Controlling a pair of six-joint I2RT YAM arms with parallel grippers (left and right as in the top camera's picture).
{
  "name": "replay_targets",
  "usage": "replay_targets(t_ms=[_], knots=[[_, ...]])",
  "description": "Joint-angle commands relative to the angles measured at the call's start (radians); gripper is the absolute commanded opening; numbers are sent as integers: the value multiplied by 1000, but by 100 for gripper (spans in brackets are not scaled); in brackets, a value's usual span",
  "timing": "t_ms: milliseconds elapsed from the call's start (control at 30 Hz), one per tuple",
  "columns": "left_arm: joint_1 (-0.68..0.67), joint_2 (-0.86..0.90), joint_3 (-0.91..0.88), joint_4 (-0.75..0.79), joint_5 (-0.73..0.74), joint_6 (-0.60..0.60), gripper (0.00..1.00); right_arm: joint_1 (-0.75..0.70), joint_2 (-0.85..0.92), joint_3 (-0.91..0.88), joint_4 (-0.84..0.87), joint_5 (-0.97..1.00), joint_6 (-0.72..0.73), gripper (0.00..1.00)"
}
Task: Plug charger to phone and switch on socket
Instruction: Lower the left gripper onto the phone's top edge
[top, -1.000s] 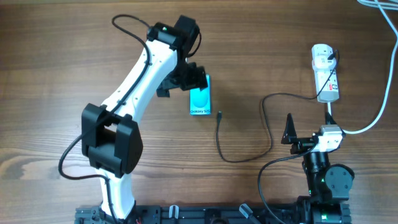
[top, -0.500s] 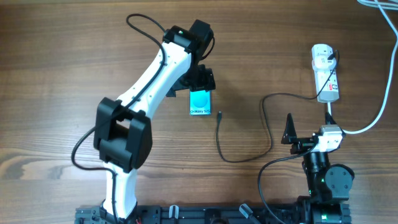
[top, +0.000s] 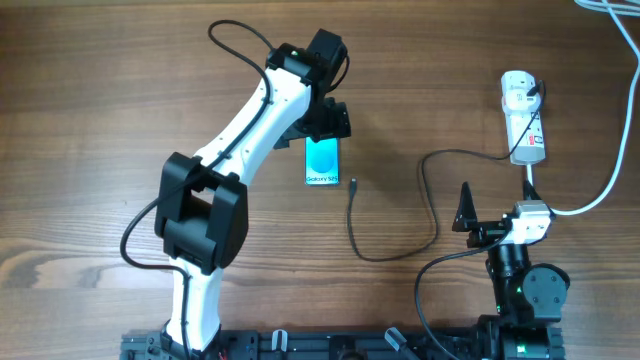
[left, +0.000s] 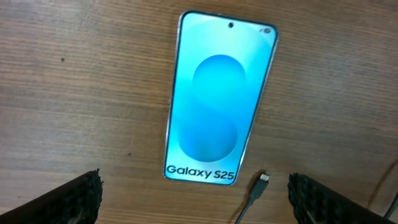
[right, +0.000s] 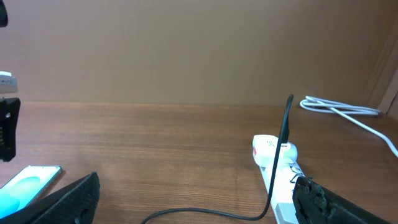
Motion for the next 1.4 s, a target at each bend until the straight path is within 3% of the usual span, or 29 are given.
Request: replay_targets(t_ms=[0, 333, 1367], knots=[[-21, 51, 12, 14, -23, -17, 100, -2, -5, -1, 3, 16, -12, 100], [-47, 130, 12, 51, -55, 91, 100, -2, -5, -1, 3, 16, -12, 100], [-44, 209, 12, 111, -54, 115, 100, -2, -5, -1, 3, 16, -12, 100]])
